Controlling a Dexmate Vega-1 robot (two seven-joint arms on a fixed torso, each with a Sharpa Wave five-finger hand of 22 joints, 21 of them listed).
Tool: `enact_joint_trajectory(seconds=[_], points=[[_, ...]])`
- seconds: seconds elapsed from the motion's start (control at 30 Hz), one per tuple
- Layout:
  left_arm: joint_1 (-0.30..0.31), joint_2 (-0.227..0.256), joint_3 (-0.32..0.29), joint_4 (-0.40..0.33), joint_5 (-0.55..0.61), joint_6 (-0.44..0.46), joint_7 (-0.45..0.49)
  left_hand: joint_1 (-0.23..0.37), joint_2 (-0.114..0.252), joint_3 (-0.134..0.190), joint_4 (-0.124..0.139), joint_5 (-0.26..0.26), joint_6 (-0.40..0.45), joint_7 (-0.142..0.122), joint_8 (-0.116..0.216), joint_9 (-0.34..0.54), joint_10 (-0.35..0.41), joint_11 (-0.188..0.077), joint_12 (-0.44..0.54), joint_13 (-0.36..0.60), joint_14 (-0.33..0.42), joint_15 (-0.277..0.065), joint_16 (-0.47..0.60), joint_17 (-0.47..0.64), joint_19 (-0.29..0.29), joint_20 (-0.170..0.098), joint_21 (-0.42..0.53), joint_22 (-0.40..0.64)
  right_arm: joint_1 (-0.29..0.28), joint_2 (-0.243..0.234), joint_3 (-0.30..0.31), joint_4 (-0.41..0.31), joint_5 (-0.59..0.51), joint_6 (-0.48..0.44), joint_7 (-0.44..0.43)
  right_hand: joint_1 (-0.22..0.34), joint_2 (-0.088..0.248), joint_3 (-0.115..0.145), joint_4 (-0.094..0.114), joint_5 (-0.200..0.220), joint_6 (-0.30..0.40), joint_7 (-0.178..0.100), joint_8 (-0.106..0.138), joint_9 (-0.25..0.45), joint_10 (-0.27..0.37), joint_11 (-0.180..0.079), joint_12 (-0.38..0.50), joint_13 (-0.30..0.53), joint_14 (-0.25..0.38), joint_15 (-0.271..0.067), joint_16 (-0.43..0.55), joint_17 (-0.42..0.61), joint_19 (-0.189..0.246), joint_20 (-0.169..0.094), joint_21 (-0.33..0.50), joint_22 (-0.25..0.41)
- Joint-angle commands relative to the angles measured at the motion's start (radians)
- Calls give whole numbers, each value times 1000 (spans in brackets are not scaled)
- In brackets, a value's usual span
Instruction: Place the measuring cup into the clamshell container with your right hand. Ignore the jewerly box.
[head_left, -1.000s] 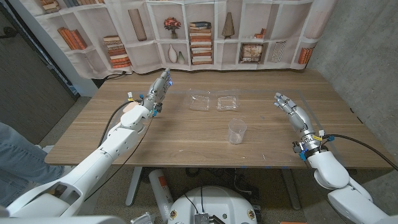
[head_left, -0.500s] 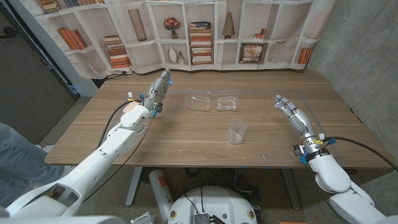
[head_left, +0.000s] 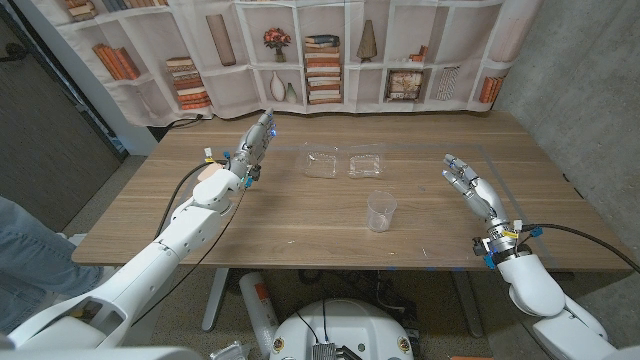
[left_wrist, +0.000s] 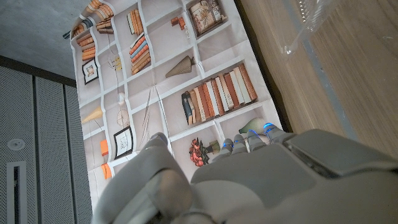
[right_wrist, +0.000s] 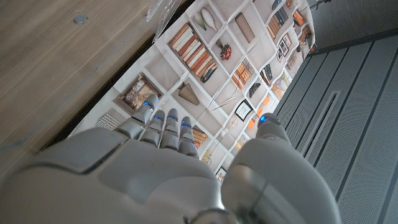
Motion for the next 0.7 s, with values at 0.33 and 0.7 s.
enact_joint_trajectory(seconds=[0.33,0.7], points=[[-25,-17,5,28,-2,-14,-15,8,8,-5,2,-3,-40,-8,2,4,-55,-5,-3,4,-155,0,4,5,-216,-35,-5,4,-50,25,40,-23,-158,-19,-85,-19,-29,-27,0,26,-44,9,-8,5,-13,-2,-6,6,-5,-5,-2,5,12,-35,-17,2],[-30,-12,8,19,9,-9,-10,8,9,-7,2,-3,-39,-9,2,4,-54,-4,-3,4,-154,0,4,5,-216,-35,-6,4,-68,36,57,-30,-237,-19,-135,-22,-38,-38,-4,37,-45,8,-3,5,-6,-8,-3,6,1,-12,1,5,20,-39,-22,2]])
